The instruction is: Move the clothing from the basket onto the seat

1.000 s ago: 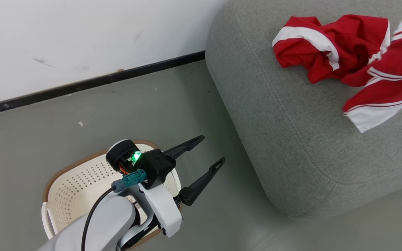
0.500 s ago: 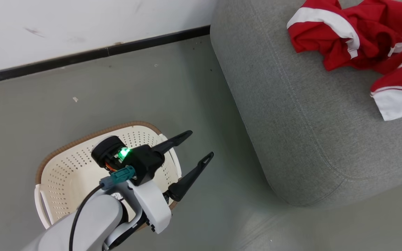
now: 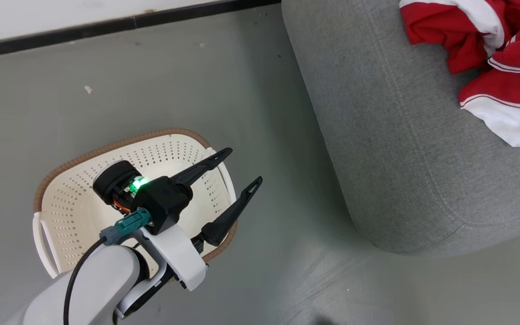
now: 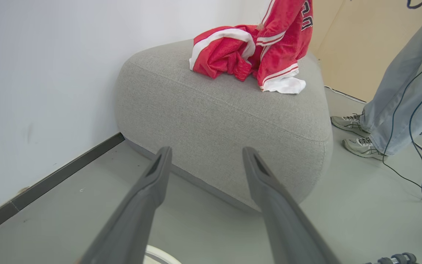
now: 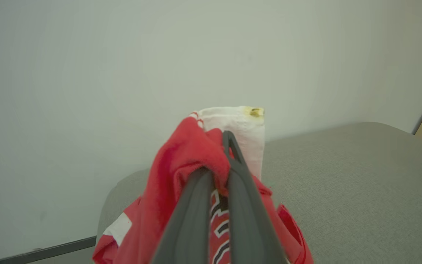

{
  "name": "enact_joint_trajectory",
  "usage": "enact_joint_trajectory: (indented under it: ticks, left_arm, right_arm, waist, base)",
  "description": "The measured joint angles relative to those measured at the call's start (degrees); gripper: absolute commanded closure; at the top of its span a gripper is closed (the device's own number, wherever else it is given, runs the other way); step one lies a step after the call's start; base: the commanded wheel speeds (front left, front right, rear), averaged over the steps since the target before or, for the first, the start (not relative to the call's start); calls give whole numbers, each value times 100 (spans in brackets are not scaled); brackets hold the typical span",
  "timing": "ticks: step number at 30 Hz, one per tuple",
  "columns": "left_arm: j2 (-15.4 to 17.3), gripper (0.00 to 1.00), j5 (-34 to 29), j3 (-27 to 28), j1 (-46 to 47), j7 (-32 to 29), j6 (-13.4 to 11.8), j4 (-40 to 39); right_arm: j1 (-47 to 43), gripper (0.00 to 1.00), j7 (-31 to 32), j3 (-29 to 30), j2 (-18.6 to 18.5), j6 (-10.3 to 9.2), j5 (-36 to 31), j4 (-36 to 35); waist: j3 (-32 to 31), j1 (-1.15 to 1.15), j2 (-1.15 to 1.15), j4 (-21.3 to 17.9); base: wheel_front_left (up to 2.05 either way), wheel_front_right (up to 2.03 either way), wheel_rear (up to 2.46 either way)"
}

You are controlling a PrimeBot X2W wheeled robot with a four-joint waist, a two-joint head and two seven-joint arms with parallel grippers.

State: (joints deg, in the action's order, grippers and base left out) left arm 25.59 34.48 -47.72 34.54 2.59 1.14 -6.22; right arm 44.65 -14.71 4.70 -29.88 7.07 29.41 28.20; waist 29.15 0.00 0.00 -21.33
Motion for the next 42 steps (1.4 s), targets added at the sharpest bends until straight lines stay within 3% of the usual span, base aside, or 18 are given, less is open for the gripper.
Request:
enact_joint_trajectory:
  ticks: [17,33,35,37,38,39,40,42]
  left_arm:
    - [267,0,-137,153,85,-88,-57,-360]
    - [459,0,-194,248,177,-153,-64,-516]
    - [482,0,-194,252,178,-153,-77,-516]
    - [491,0,-194,253,178,-153,-77,-516]
    - [491,0,-194,253,178,-153,-77,-515]
    - [494,0,-194,255,178,-152,-77,-515]
    - [497,0,-194,258,178,-152,-77,-515]
    - [501,0,-194,264,178,-151,-76,-514]
  right_arm:
    - [595,100,3,-690,-59,1,-339,934]
    - [988,99,186,-1103,263,1,-315,1662]
    - [992,81,186,-1146,319,1,-315,1736]
    - [992,53,186,-1183,372,1,-312,1831]
    - [992,24,186,-1200,377,1,-311,1864]
    - [993,5,187,-1212,375,1,-309,1894]
    - [995,0,187,-1222,371,1,-300,1918]
    - [1010,0,198,-1230,371,1,-264,2006]
  waist:
    - [652,0,0,46]
    - [954,0,0,3]
    - [964,0,0,-5]
    - [960,0,0,-11]
    - [957,0,0,-15]
    - [952,0,0,-20]
    - [947,0,0,-25]
    - [932,0,0,-35]
  base:
    - [0,0,0]
    - [0,0,0]
    - [0,0,0]
    - [0,0,0]
    - [0,0,0]
    - [0,0,0]
    - [0,0,0]
    - [0,0,0]
